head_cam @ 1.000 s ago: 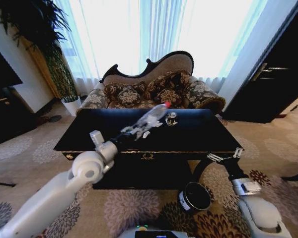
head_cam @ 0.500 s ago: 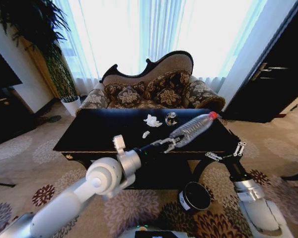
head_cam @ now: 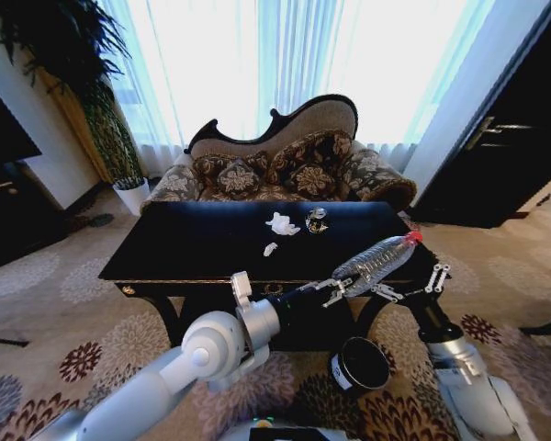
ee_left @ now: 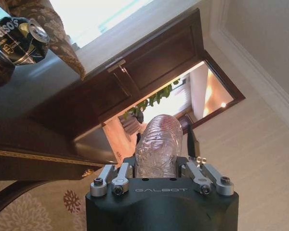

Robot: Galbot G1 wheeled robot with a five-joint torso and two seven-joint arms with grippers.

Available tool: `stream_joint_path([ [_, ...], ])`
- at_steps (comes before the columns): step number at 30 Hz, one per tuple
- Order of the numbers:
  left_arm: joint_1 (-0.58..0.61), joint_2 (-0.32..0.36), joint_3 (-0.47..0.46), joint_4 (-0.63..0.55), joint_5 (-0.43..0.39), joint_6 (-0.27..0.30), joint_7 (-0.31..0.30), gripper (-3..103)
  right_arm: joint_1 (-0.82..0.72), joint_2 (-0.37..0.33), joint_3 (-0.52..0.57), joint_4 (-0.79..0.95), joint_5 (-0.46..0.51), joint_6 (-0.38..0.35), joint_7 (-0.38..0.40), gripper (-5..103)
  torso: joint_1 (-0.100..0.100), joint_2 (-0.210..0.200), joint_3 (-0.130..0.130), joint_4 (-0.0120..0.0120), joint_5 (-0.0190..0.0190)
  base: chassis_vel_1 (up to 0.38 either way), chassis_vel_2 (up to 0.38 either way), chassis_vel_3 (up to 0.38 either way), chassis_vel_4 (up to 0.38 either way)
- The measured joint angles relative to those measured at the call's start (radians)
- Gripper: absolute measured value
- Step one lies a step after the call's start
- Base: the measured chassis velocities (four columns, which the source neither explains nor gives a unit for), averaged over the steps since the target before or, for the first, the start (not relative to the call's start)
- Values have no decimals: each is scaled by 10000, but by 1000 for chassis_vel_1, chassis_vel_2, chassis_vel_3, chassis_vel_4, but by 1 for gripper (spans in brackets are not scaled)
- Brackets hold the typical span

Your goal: Move to the front of the table and place the trash on the table into the trash bin.

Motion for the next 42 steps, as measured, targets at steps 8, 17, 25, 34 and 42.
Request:
stream_joint_path([
  [8,593,-387,132,76,405,-49,45,38,-323,460,-448,172,-220,286,50,91,0,0,-1,-1,0,0,0,0,0],
  [17,1100,-257,61,-53,539,-23,104,38,-305,420,-467,157,-229,336,42,68,0,0,-1,-1,0,0,0,0,0],
  [25,1095,-6,24,-175,714,101,140,44,-345,428,-461,100,-81,332,62,51,1,0,0,-1,0,0,0,0,0],
  [34,935,366,38,-271,1322,623,417,76,-250,403,-422,-67,75,361,123,32,1,0,0,1,-1,0,0,0,0],
  [42,523,786,-450,-619,1705,680,671,99,-176,402,-450,-377,134,347,122,20,1,-1,0,-2,0,0,0,0,0],
])
